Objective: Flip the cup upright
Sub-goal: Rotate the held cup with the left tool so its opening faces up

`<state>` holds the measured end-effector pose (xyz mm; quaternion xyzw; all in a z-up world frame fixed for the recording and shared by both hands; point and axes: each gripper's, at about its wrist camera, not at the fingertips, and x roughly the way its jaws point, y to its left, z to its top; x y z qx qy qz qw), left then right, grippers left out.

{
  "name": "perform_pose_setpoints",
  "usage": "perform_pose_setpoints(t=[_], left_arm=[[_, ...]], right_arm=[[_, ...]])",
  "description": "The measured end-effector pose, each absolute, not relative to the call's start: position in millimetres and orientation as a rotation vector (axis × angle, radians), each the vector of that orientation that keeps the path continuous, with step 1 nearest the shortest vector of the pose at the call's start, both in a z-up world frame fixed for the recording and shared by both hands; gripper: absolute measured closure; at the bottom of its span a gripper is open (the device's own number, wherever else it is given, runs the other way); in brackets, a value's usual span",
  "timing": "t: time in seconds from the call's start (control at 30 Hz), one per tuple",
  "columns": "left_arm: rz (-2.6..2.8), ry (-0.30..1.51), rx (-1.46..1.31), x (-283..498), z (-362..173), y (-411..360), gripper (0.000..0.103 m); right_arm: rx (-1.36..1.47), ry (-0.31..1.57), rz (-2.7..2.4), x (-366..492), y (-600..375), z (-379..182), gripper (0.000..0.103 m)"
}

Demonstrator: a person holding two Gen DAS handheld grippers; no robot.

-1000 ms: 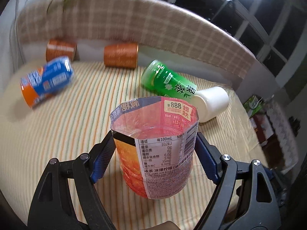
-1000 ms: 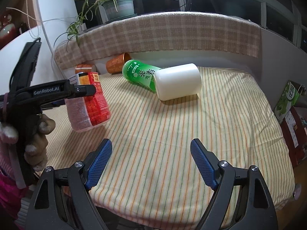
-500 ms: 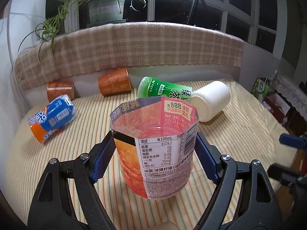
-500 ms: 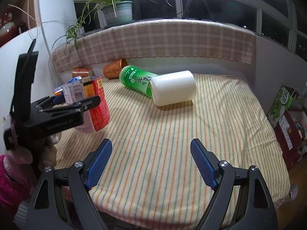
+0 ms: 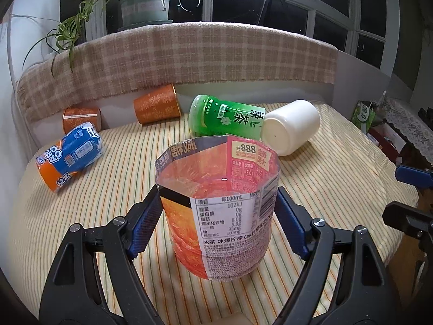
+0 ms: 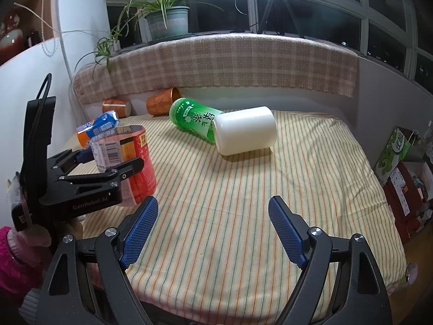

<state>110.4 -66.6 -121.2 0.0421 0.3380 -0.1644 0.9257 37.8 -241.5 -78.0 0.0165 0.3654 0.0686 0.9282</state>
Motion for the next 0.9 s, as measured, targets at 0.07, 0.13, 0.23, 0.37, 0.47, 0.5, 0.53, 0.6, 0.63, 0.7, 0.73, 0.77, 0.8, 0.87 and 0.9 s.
perform_pose_setpoints(t=[0.07,0.13,0.23,0.37,0.47,0.5,0.53,0.6,0.63,0.7,0.73,0.77,0.8,0.87,0.9], left_arm=[[-0.344,0.698,0.080,108.7,-121.1,-66.2,0.020],[-0.353,0.707,0.077,107.0,-120.9,-65.1,0.020],[-0.363,0.715,0.076,104.0,-120.8,-63.0,0.020],[-0.384,0.730,0.079,101.2,-121.0,-59.9,0.020],[-0.391,0.738,0.081,98.2,-121.1,-57.7,0.019],[-0.391,0.745,0.080,97.3,-121.3,-56.7,0.018],[-0.398,0.750,0.077,96.4,-121.3,-55.9,0.018],[-0.406,0.758,0.079,94.0,-120.9,-55.5,0.014],[-0.404,0.756,0.083,92.4,-120.8,-55.3,0.012],[-0.406,0.747,0.090,88.4,-119.3,-54.5,0.011],[-0.405,0.744,0.093,86.3,-118.3,-53.6,0.011],[-0.401,0.740,0.094,83.7,-116.9,-52.0,0.011],[-0.398,0.738,0.090,81.6,-115.7,-50.4,0.011],[-0.398,0.729,0.078,75.7,-111.7,-45.2,0.011],[-0.393,0.717,0.077,70.6,-108.5,-41.8,0.011]], right_arm=[[0.033,0.749,0.140,38.0,-241.8,-77.9,0.019],[0.033,0.747,0.140,37.6,-241.4,-77.4,0.019],[0.034,0.746,0.138,37.3,-241.3,-77.0,0.019],[0.036,0.744,0.137,36.2,-241.2,-75.9,0.019],[0.038,0.745,0.140,35.9,-241.3,-75.2,0.019],[0.036,0.744,0.140,35.8,-240.7,-74.8,0.019],[0.034,0.744,0.140,35.8,-240.0,-74.3,0.019],[0.034,0.744,0.141,35.5,-239.1,-73.6,0.019],[0.034,0.743,0.142,35.0,-238.6,-73.4,0.019],[0.033,0.741,0.144,33.6,-237.6,-72.5,0.019],[0.033,0.739,0.146,32.9,-237.1,-72.0,0.019],[0.033,0.734,0.148,31.6,-236.3,-71.2,0.019],[0.033,0.730,0.148,30.3,-235.6,-70.3,0.019],[0.033,0.720,0.149,27.9,-234.5,-68.7,0.019],[0.034,0.715,0.149,27.0,-234.0,-67.6,0.019]])
